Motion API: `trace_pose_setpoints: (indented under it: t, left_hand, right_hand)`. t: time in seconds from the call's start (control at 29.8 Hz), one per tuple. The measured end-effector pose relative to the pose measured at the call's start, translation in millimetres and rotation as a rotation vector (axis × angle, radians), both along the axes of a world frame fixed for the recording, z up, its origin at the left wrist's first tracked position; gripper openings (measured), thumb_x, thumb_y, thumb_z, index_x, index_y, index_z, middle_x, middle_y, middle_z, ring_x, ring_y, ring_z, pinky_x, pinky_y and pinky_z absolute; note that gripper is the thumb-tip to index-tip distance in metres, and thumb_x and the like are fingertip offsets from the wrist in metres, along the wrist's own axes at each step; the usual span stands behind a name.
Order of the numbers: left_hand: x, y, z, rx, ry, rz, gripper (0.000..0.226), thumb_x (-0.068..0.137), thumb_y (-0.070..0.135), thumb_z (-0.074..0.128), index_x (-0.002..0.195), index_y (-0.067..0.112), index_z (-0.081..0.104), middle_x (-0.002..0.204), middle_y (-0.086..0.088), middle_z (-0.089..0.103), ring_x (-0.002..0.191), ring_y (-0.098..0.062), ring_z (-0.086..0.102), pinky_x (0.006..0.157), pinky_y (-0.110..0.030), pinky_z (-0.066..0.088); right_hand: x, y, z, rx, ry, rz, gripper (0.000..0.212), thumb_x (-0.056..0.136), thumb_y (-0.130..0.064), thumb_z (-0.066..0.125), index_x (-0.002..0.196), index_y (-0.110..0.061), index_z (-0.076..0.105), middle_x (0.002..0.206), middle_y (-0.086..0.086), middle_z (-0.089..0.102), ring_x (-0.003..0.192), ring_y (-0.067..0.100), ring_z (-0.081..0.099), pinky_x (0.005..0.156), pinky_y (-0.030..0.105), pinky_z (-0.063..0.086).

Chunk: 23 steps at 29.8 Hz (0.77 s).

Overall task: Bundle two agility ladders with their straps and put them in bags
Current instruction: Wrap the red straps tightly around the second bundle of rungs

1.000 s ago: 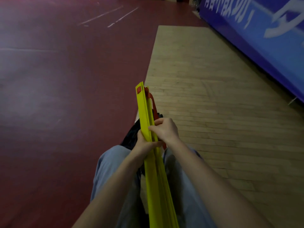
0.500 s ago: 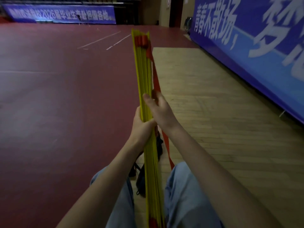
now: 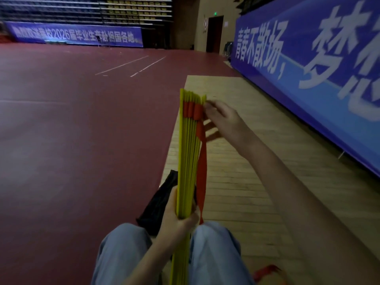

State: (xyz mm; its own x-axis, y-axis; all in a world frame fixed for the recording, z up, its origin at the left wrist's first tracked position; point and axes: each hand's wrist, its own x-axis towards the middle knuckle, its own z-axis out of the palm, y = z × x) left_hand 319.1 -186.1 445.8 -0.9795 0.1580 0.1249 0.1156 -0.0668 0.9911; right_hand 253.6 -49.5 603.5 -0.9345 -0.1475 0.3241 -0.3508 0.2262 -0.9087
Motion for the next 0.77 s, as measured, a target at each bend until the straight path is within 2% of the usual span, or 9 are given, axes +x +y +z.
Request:
trace_pose_setpoints:
  t: [0.07,0.2,0.27,0.34,0.44,0.5,0.57,0.67,0.77]
  left_hand:
    - [5,-1,-5,0.011,-0.049,-0.003,0.037,0.058,0.006,0.059,0.091,0.021,0.052,0.061,0.006,0.054,0.056,-0.008,0.053,0.054,-0.019,0.045]
    - [5,-4,-1,0.013,-0.103,-0.080,0.036,0.053,0.003,0.061,0.086,0.015,0.053,0.057,0.009,0.058,0.056,-0.009,0.056,0.052,-0.019,0.047]
    - [6,-7,8,0.020,-0.110,-0.121,0.042,0.054,0.002,0.066,0.091,0.016,0.056,0.061,0.006,0.061,0.059,-0.010,0.060,0.054,-0.018,0.048]
    - [2,-6,22,0.017,-0.083,-0.130,0.041,0.060,-0.002,0.073,0.093,0.015,0.057,0.066,0.004,0.064,0.061,-0.006,0.063,0.055,-0.016,0.050]
    - [-15,-1,48,0.021,-0.022,-0.115,0.035,0.074,-0.006,0.071,0.094,0.016,0.054,0.067,0.005,0.065,0.062,-0.009,0.063,0.059,-0.022,0.055]
    - [-25,4,65,-0.009,0.041,-0.110,0.035,0.075,-0.010,0.066,0.093,0.017,0.051,0.067,0.003,0.062,0.059,-0.010,0.061,0.056,-0.023,0.053]
    - [-30,7,74,-0.010,0.058,-0.121,0.035,0.070,-0.006,0.067,0.090,0.018,0.050,0.071,0.000,0.057,0.058,-0.011,0.057,0.054,-0.023,0.050]
    - [-33,5,71,0.038,0.003,-0.115,0.039,0.055,0.004,0.059,0.090,0.018,0.054,0.070,-0.002,0.054,0.058,-0.012,0.054,0.051,-0.024,0.047]
    - [-37,2,67,0.027,-0.004,-0.166,0.039,0.047,0.007,0.064,0.085,0.013,0.055,0.067,-0.001,0.054,0.055,-0.011,0.053,0.049,-0.024,0.046]
  right_hand:
    - [11,-1,-11,-0.015,-0.053,0.061,0.020,0.097,-0.035,0.036,0.111,-0.026,0.049,0.086,-0.002,0.058,0.067,0.008,0.063,0.056,0.024,0.055]
    - [26,-1,-28,0.074,-0.044,0.118,0.025,0.093,-0.040,0.041,0.108,-0.059,0.035,0.095,0.003,0.065,0.079,0.009,0.065,0.066,0.023,0.053]
    - [29,0,-32,0.067,-0.028,0.089,0.027,0.091,-0.038,0.045,0.109,-0.057,0.036,0.097,0.011,0.065,0.084,0.018,0.066,0.070,0.024,0.050]
    - [30,3,-31,0.062,-0.027,0.063,0.024,0.091,-0.035,0.048,0.113,-0.045,0.045,0.096,0.009,0.065,0.087,0.018,0.066,0.082,0.030,0.051]
    - [35,6,-25,0.105,-0.048,0.054,0.029,0.088,-0.040,0.048,0.102,-0.019,0.063,0.089,0.000,0.069,0.074,0.016,0.066,0.077,0.026,0.053]
    - [39,10,-21,0.212,-0.031,0.006,0.036,0.082,-0.051,0.046,0.084,-0.020,0.066,0.064,-0.013,0.067,0.055,0.014,0.062,0.070,0.015,0.047]
    - [43,20,-17,0.325,-0.025,-0.026,0.041,0.076,-0.056,0.048,0.074,-0.020,0.067,0.054,-0.011,0.064,0.048,0.012,0.059,0.066,0.014,0.045]
    - [50,40,-11,0.368,-0.100,0.026,0.021,0.081,-0.036,0.062,0.078,-0.016,0.069,0.049,-0.001,0.053,0.045,0.007,0.049,0.055,0.011,0.042]
    - [50,55,-2,0.342,-0.040,-0.019,0.007,0.081,-0.023,0.066,0.085,-0.026,0.070,0.047,-0.007,0.047,0.044,0.003,0.039,0.046,0.012,0.035]
